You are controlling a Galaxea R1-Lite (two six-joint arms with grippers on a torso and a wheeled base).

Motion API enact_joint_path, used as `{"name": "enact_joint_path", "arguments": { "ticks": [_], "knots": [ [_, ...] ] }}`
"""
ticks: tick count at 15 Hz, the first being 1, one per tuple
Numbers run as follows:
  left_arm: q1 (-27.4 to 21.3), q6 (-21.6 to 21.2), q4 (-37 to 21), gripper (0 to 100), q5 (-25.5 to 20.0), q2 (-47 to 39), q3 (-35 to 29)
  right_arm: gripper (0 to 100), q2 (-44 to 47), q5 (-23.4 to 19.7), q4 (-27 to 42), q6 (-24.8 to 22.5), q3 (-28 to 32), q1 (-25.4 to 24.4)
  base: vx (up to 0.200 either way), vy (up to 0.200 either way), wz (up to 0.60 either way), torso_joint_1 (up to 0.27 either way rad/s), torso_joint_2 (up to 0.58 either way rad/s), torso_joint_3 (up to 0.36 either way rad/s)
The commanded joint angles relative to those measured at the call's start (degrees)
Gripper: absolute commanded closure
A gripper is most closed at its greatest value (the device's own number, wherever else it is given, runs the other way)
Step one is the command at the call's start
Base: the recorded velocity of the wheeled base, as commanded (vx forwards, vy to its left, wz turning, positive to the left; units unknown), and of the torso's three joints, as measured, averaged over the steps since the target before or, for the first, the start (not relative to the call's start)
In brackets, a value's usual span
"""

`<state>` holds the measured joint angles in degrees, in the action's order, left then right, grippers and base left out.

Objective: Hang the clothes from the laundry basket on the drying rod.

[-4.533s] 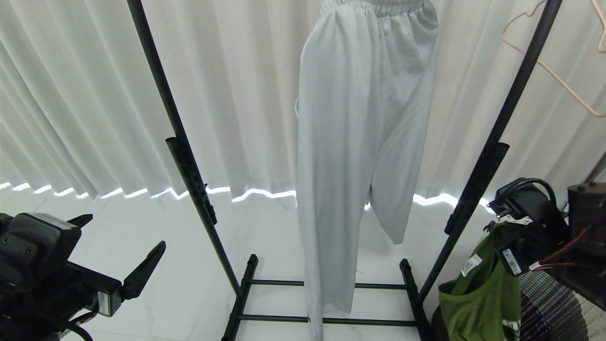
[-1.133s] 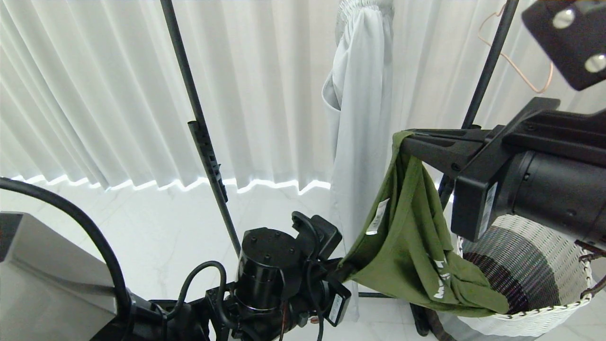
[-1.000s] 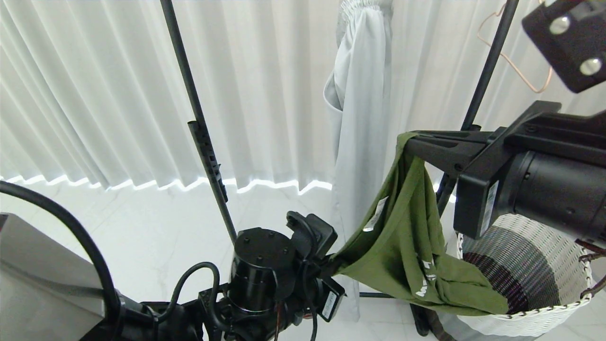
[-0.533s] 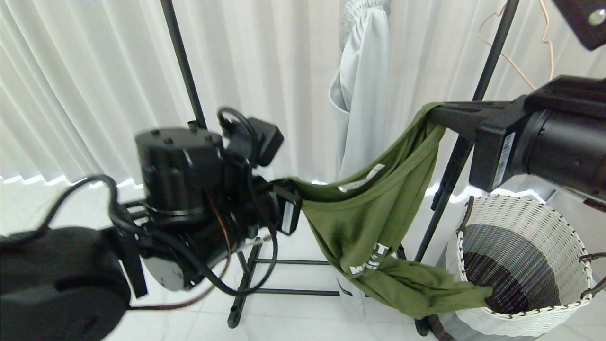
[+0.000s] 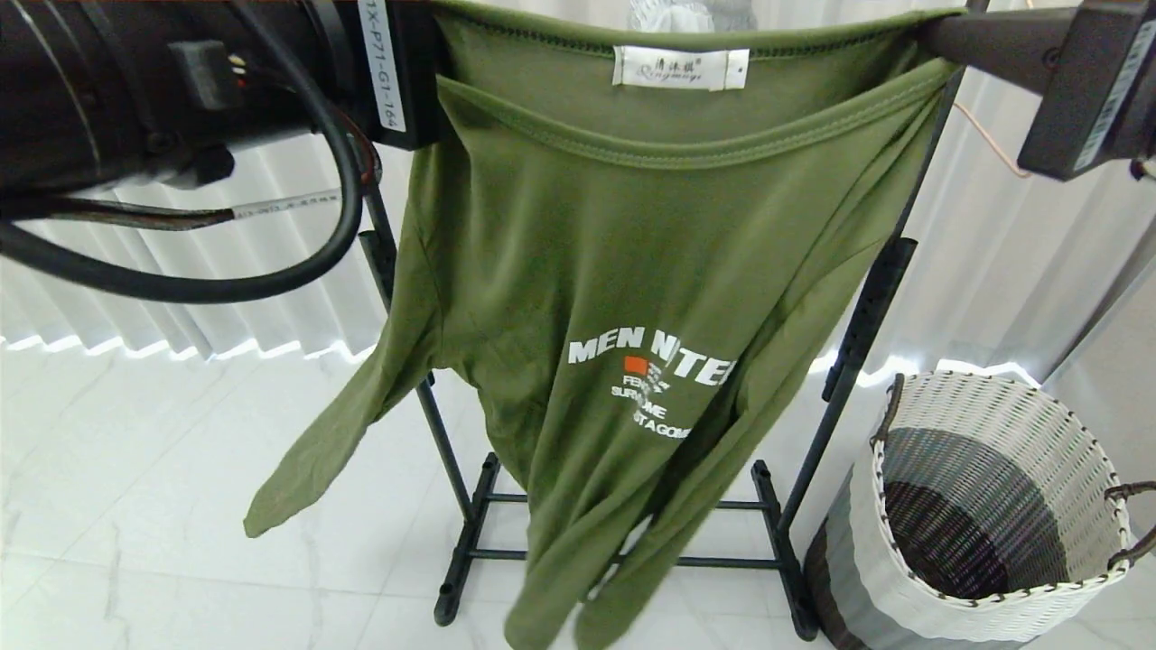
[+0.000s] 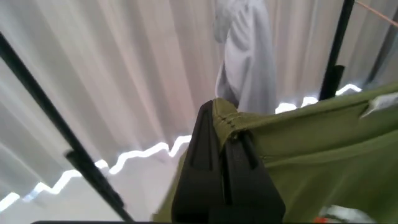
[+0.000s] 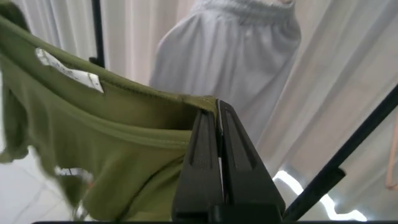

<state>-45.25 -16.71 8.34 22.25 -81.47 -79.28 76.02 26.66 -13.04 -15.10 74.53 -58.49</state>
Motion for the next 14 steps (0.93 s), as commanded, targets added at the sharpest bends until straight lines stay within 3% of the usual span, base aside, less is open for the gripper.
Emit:
{"name": "enact_joint_path", "arguments": {
  "ticks": [1,3,7,12,14],
  "knots": [
    [-0.54,-4.64,-0.96,100,0.34,2.19,-0.27,100,-0.87,0.06,0.48,-1.16,2.11,0.04,0.0,0.0,0.0,0.0,0.0,0.0],
    [-0.45,-9.57,-1.48,100,1.04,3.16,0.09,100,-1.67,-0.03,1.62,-2.65,1.93,0.04,0.0,0.0,0.0,0.0,0.0,0.0],
    [-4.23,-10.27,-1.48,100,2.1,3.95,0.0,100,-4.39,0.06,3.29,-4.67,1.67,0.04,0.0,0.0,0.0,0.0,0.0,0.0],
    [-6.43,-10.18,-1.31,100,2.45,3.16,-0.79,100,-12.65,-0.12,17.35,-4.85,1.76,-0.66,0.0,0.0,0.0,0.0,0.0,0.0],
    [-7.13,-9.74,-1.31,100,2.45,0.87,-2.55,100,-16.25,-0.21,23.94,-6.08,1.67,-3.91,0.0,0.0,0.0,0.0,0.0,0.0]
  ]
}}
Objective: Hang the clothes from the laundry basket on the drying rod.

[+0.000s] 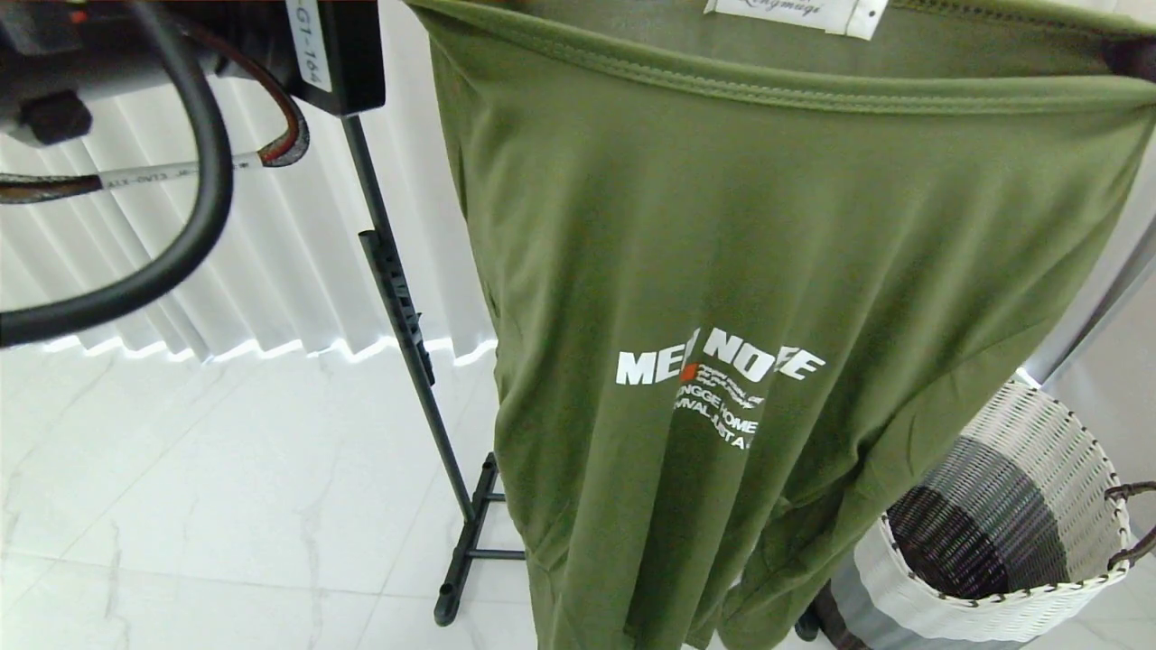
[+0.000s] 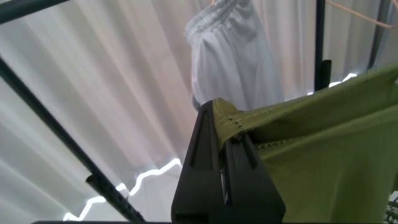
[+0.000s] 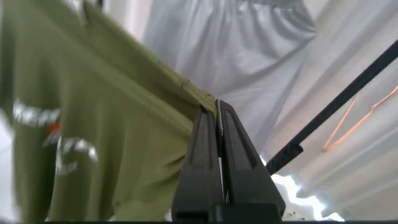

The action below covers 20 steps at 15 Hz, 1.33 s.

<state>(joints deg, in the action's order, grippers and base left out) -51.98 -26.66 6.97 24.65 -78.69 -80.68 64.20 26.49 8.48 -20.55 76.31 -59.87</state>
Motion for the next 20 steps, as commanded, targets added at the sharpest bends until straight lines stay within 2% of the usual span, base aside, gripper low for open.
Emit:
{"name": "enact_joint_path", "arguments": {
  "ticks": [1,2,6,10,13,15,17,18,20],
  "knots": [
    [-0.4,0.21,0.15,100,0.05,-3.31,-2.56,100,-5.13,0.05,4.35,-1.33,-0.11,-4.47,0.0,0.0,0.0,0.0,0.0,0.0],
    [-0.4,0.29,0.15,100,0.05,-5.16,-4.49,100,-5.31,0.05,5.67,-1.95,-0.11,-6.14,0.0,0.0,0.0,0.0,0.0,0.0],
    [-0.31,2.67,0.15,100,-0.04,-10.87,-11.52,100,-4.78,-0.04,5.75,-4.06,-0.11,-7.63,0.0,0.0,0.0,0.0,0.0,0.0],
    [-0.31,3.02,0.15,100,0.05,-11.4,-12.05,100,-4.78,-0.04,5.84,-4.06,-0.38,-8.77,0.0,0.0,0.0,0.0,0.0,0.0],
    [-0.4,6.09,-0.82,100,0.4,-10.78,-11.96,100,-4.78,-0.04,5.75,-3.97,-0.73,-8.77,0.0,0.0,0.0,0.0,0.0,0.0],
    [-0.49,8.12,-4.42,100,0.4,-9.11,-11.96,100,-4.78,-0.04,5.58,-3.97,-0.82,-8.69,0.0,0.0,0.0,0.0,0.0,0.0],
    [-1.81,13.04,-13.04,100,0.4,-4.37,-11.87,100,-4.69,-0.04,5.4,-3.53,-0.73,-7.9,0.0,0.0,0.0,0.0,0.0,0.0],
    [-2.34,14.09,-15.06,100,0.4,-3.05,-11.78,100,-4.52,-0.04,5.31,-3.53,-0.73,-7.46,0.0,0.0,0.0,0.0,0.0,0.0],
    [-5.41,17.08,-23.85,100,0.31,2.4,-10.64,100,-2.85,-0.04,3.91,-3.44,-0.73,-3.94,0.0,0.0,0.0,0.0,0.0,0.0]
  ]
}}
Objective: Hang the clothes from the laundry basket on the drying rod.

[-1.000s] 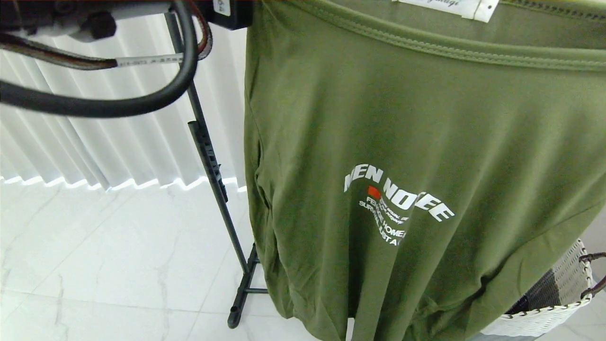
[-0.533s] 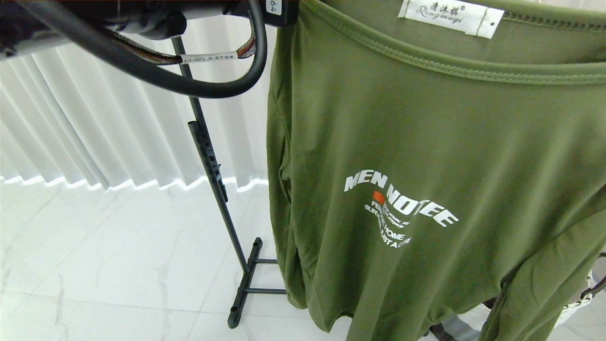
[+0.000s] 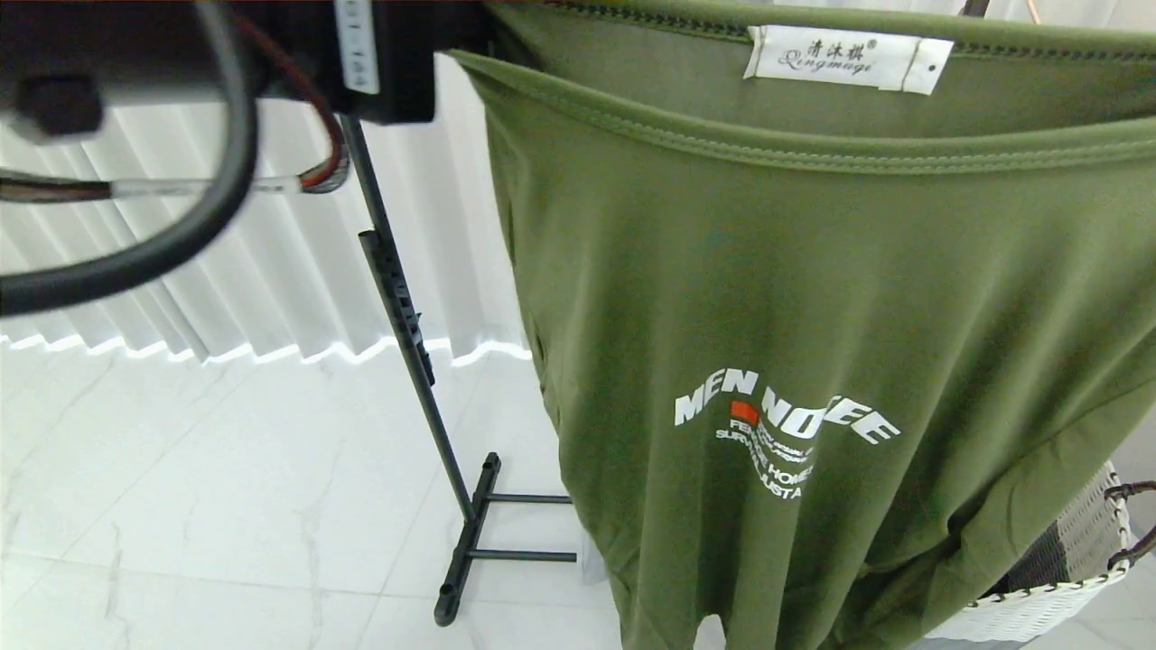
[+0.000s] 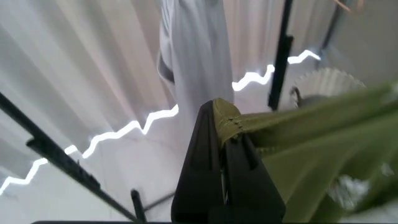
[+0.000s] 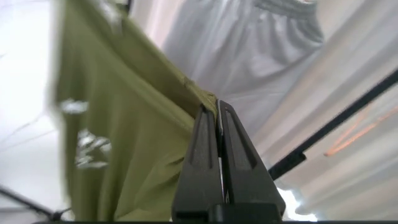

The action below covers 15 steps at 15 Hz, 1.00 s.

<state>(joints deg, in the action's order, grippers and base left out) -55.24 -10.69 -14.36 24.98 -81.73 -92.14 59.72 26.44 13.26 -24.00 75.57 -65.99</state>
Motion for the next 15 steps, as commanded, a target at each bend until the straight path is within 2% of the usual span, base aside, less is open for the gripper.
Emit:
{"name": "enact_joint_path", "arguments": {
  "ticks": [1,5,8,15],
  "knots": [
    [-4.71,1.46,-6.21,100,-0.02,8.6,2.31,100,4.0,0.01,-4.65,0.01,0.02,3.59,0.0,0.0,0.0,0.0,0.0,0.0],
    [-11.56,1.11,-8.4,100,0.07,13.79,7.76,100,14.02,0.01,-19.5,0.01,1.33,6.22,0.0,0.0,0.0,0.0,0.0,0.0],
    [-15.08,-0.47,-8.4,100,0.42,14.05,7.94,100,19.47,0.01,-22.32,0.01,5.64,6.31,0.0,0.0,0.0,0.0,0.0,0.0],
    [-15.6,-1.53,-8.32,100,1.56,13.96,8.9,100,20.52,0.19,-22.14,-0.08,7.66,7.1,0.0,0.0,0.0,0.0,0.0,0.0]
  ]
}}
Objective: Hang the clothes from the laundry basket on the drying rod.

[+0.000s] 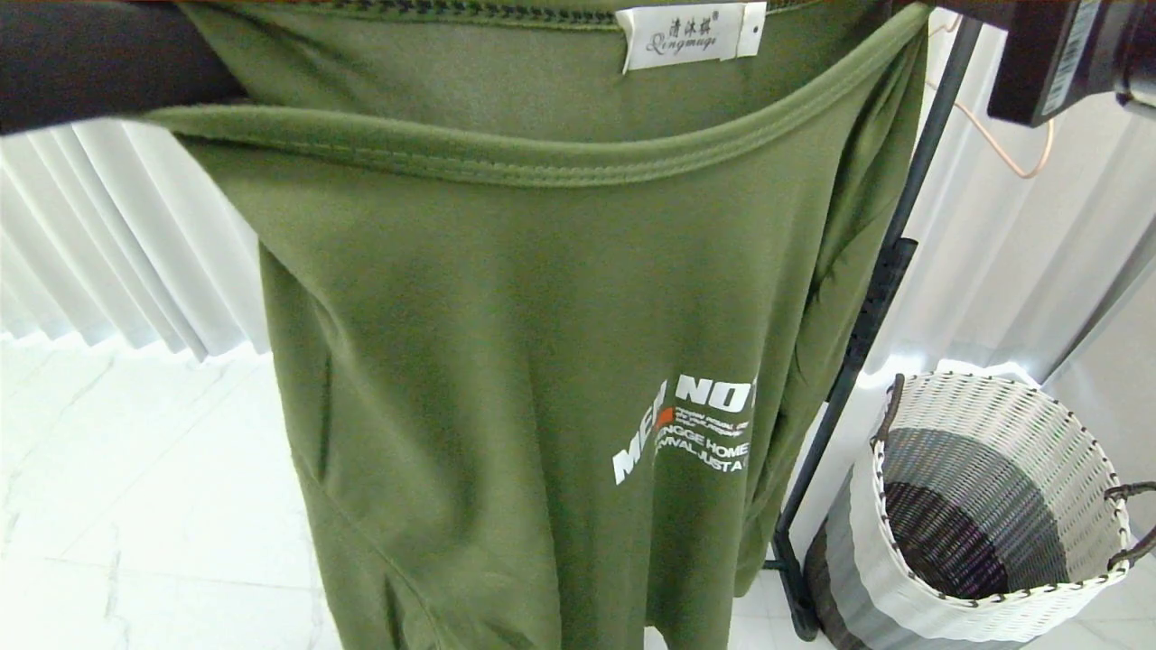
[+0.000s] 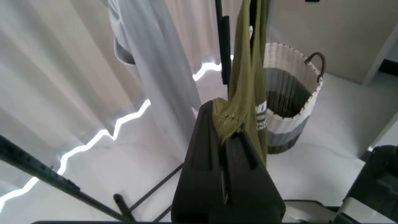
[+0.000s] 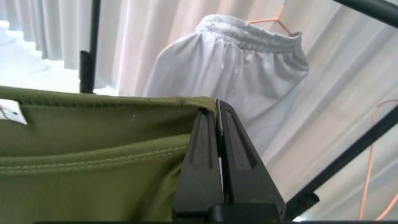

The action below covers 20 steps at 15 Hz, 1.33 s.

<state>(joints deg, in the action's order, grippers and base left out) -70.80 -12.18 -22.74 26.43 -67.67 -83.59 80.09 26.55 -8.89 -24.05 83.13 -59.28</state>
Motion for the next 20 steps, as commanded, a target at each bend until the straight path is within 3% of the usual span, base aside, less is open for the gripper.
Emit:
{"name": "enact_joint_path", "arguments": {
  "ticks": [1,3,6,10,20],
  "knots": [
    [0.05,-0.83,0.06,100,1.17,-0.18,0.53,100,-0.55,0.08,0.27,-0.03,0.1,1.89,0.0,0.0,0.0,0.0,0.0,0.0],
    [1.55,-2.24,0.5,100,3.28,-0.88,0.36,100,-2.05,0.17,1.24,-0.12,0.46,4.61,0.0,0.0,0.0,0.0,0.0,0.0],
    [8.49,-4.08,3.49,100,3.72,-2.29,0.36,100,-6.97,-0.01,8.27,-0.03,0.19,5.41,0.0,0.0,0.0,0.0,0.0,0.0],
    [8.49,-4.08,10.25,100,3.81,-5.28,2.12,100,-11.98,-0.1,12.05,-0.03,-7.63,4.61,0.0,0.0,0.0,0.0,0.0,0.0],
    [8.4,-5.31,11.22,100,3.81,-5.81,1.76,100,-12.33,-0.1,12.05,-0.03,-7.81,2.77,0.0,0.0,0.0,0.0,0.0,0.0]
  ]
}}
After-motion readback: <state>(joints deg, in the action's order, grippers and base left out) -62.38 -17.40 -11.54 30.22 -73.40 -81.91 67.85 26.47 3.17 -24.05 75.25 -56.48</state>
